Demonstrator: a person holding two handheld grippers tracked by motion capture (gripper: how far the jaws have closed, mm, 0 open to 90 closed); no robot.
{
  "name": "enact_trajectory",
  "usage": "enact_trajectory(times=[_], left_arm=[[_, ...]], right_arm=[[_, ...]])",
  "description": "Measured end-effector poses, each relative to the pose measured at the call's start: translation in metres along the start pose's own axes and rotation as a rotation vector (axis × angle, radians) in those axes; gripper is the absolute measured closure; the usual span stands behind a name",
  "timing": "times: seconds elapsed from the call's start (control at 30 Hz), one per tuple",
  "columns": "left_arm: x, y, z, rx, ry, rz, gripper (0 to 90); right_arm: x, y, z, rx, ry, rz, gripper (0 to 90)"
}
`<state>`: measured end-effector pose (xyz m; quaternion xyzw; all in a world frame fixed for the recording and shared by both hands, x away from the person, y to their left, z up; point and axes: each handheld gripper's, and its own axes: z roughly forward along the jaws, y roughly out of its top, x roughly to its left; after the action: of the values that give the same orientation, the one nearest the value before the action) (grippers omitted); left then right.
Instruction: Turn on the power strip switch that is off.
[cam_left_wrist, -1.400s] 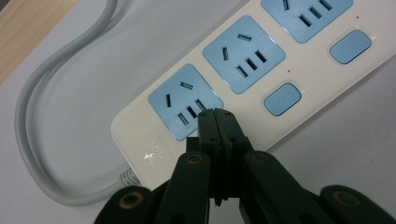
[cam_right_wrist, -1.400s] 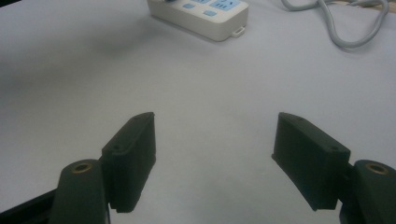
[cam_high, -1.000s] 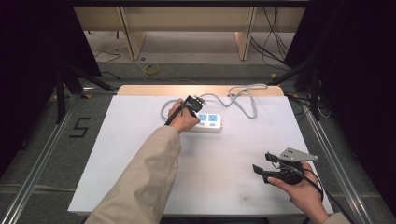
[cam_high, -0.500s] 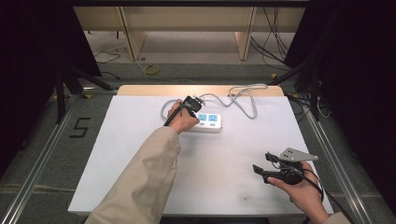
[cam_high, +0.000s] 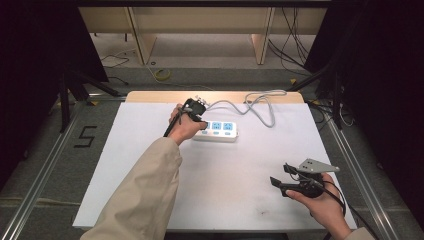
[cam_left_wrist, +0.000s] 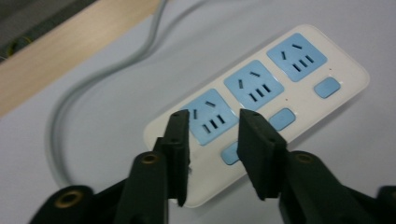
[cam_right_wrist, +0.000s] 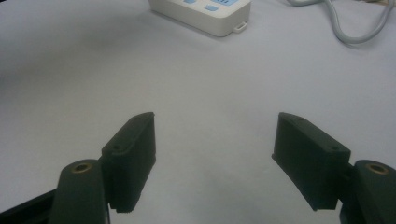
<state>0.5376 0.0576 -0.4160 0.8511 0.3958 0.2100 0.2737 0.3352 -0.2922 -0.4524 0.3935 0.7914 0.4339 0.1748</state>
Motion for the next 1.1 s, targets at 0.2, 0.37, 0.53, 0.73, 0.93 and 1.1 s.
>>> enact_trajectory(times=[0.2, 0.37, 0.53, 0.73, 0.93, 1.1], left_arm=[[0.004, -0.007, -0.012, 0.006, -0.023, -0.022, 44.6], [0.003, -0.017, -0.018, 0.034, -0.042, -0.02, 36.8], [0.003, -0.029, -0.023, 0.043, -0.058, -0.027, 33.1], [-0.001, -0.045, -0.035, 0.042, -0.104, 0.01, 31.8], [-0.005, -0.061, -0.053, 0.006, -0.124, 0.031, 30.4], [-0.011, -0.083, -0.064, 0.007, -0.165, 0.075, 29.1]], right_arm=[[-0.001, 0.0, 0.001, 0.006, -0.001, 0.0, 30.1], [-0.001, 0.0, 0.001, 0.003, 0.0, 0.003, 30.0], [0.0, 0.0, 0.0, 0.001, -0.002, 0.002, 29.9], [0.0, 0.0, 0.0, 0.0, 0.001, 0.002, 29.8], [-0.001, 0.0, 0.001, -0.002, 0.002, 0.003, 29.6], [0.001, 0.0, 0.0, -0.003, 0.004, 0.002, 29.4]])
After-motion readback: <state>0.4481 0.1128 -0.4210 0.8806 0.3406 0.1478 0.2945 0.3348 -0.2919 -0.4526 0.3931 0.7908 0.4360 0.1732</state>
